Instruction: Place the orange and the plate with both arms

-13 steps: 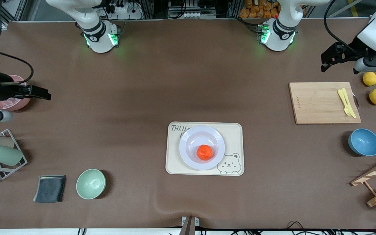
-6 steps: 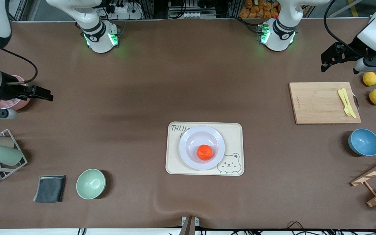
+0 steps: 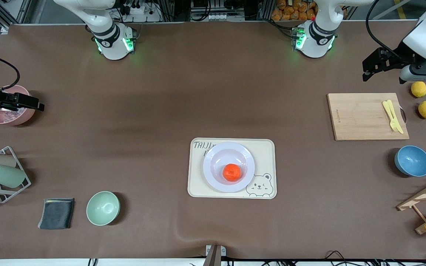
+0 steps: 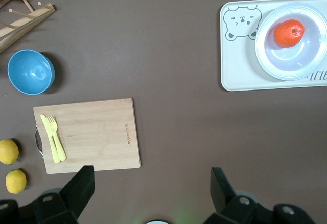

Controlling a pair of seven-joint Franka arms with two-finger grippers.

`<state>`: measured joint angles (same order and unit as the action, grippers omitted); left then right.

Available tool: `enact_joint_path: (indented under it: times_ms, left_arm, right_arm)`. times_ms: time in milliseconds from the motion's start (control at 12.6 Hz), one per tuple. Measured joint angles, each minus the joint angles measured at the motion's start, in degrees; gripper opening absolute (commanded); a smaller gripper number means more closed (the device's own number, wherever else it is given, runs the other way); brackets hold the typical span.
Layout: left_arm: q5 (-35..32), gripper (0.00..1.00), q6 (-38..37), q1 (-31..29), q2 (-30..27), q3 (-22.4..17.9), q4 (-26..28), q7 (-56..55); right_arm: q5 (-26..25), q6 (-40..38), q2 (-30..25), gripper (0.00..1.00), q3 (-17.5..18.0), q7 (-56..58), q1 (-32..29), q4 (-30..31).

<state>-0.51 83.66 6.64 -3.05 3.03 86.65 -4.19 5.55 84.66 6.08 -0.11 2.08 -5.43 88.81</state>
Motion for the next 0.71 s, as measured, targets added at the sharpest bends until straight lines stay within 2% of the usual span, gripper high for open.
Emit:
enact_joint_path:
  times_ms: [316, 712]
  left_arm:
    - [0.0, 1.00, 0.0, -0.1, 0.0, 0.0, 0.0, 0.0]
    - [0.0, 1.00, 0.0, -0.2, 0.0, 0.0, 0.0, 0.0]
  right_arm:
    - [0.0, 2.8, -2.8, 1.00, 0.2, 0.0, 0.0, 4.6]
    - [0.0, 2.9, -3.4, 1.00, 0.2, -1.9, 0.0, 5.4]
